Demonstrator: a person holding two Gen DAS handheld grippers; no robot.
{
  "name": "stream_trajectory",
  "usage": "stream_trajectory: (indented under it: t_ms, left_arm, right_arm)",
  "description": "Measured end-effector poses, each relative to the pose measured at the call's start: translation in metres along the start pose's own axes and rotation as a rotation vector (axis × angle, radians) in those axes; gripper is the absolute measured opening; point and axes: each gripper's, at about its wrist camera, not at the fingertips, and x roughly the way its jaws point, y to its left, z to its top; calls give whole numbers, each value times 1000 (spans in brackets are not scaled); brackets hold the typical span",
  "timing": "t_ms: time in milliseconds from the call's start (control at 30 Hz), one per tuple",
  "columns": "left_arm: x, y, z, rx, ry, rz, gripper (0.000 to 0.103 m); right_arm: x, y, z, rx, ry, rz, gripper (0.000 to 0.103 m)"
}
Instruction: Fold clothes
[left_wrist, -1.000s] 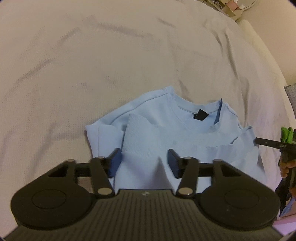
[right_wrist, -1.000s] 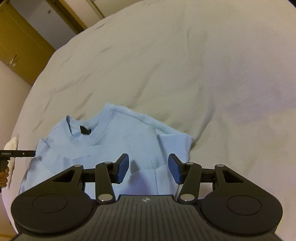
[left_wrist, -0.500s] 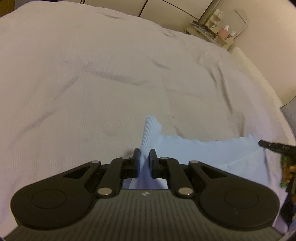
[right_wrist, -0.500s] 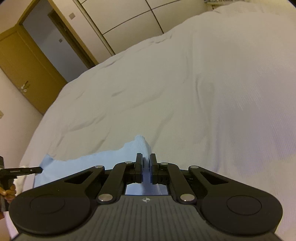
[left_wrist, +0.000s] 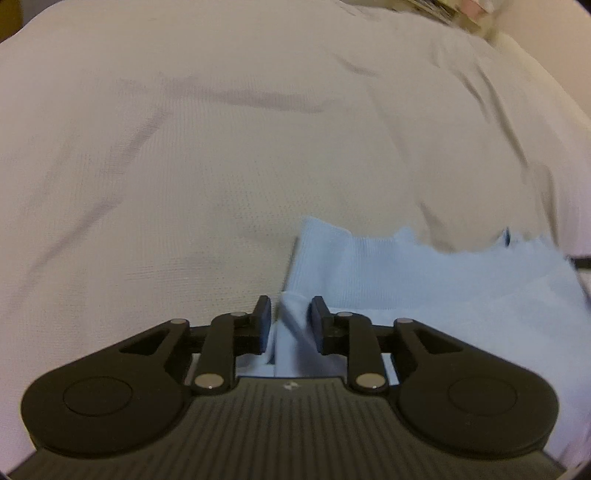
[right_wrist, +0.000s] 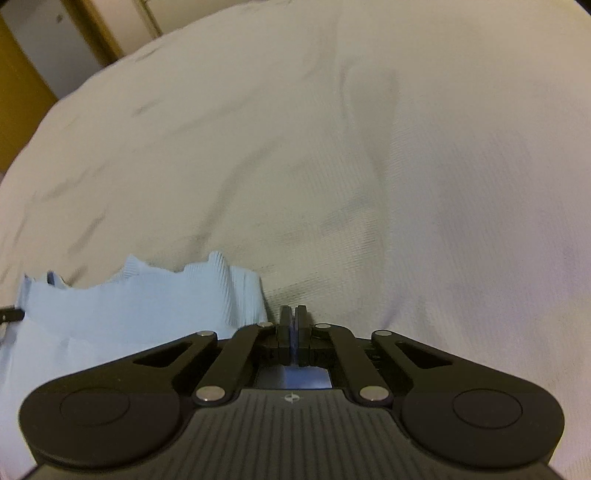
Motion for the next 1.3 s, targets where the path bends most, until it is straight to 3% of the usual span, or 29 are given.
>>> stream_trajectory:
  t_ms: [67,200,333,467,600,767,833,900,933,967,1167,1300]
  left_arm:
    - [-17,8,1,-41,-7,5,26]
    - [-72,37,-24,-228,1,-11,30]
    - [-124,59,-89,-535,59,-84,33]
    - [-150,58,-155,-870,94,-168,40]
    - [-145,45,-184,-1028,65,-215,49]
    - [-113,40,-190,-1145,31,-231,51]
    - [-103,38,-190,-1148,20,-216,45]
    - [-94,36,-187,-1113,25,-195,21]
    - [-93,34,-184,-1084,23,-183,14]
    - [-94,32,-180,-1041,20,-178,11]
    - [-122,16,-146,-672,-78,-181,12]
    - [-89,20,-141,-577,13,-127,13]
  right_arm:
    - [-17,-6,-4,41,-29,-12,29]
    - [-71,-28,-29,174,-65,12,51]
    - [-121,-47,-81,354,-32,59,59]
    - [-151,-55,-153,641,38,118,59]
    - [-159,-49,-197,878,55,217,62]
    - [-129,-12,-194,883,40,257,65]
    - [-117,-3,-188,871,8,246,65]
    - [-108,-5,-185,887,-26,230,64]
    - [-104,-7,-183,895,-32,228,43]
    - [-101,-9,-181,904,-39,227,15]
    - [-111,-3,-154,754,-58,205,10]
    - [-101,-12,-169,790,7,158,9]
